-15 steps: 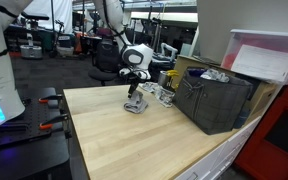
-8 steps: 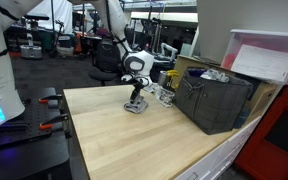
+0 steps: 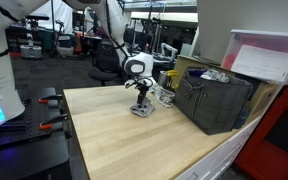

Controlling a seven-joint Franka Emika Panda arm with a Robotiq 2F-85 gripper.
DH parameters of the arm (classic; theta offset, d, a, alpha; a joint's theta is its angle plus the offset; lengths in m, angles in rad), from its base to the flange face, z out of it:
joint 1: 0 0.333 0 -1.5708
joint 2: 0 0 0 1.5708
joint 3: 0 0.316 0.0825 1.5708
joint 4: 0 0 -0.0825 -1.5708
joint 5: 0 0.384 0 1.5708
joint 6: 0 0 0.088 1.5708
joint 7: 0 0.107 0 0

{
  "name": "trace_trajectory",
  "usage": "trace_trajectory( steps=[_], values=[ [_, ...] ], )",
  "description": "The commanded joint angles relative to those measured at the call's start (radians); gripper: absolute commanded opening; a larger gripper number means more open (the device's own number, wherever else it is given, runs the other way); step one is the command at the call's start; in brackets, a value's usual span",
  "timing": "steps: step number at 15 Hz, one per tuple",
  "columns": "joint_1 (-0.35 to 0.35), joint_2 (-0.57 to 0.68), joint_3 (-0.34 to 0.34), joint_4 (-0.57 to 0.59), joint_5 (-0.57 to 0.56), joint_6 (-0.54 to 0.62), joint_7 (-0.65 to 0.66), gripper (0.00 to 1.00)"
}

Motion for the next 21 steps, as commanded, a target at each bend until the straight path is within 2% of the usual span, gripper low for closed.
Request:
trace_trajectory(
  steps=[1, 5, 11, 17, 21],
  values=[
    [-0.001, -0.153, -0.03, -0.149, -0.022, 0.041, -0.015, 1.0],
    [-0.022, -0.365, -0.011, -0.297, -0.026, -0.057, -0.08, 1.0],
    [-0.061, -0.695, 0.063, -0.458, -0.089, -0.363, -0.284, 1.0],
    [-0.075, -0.941, 0.146, -0.538, -0.169, -0.619, -0.454, 1.0],
    [-0.06, -1.036, 0.204, -0.565, -0.18, -0.712, -0.519, 1.0]
  ],
)
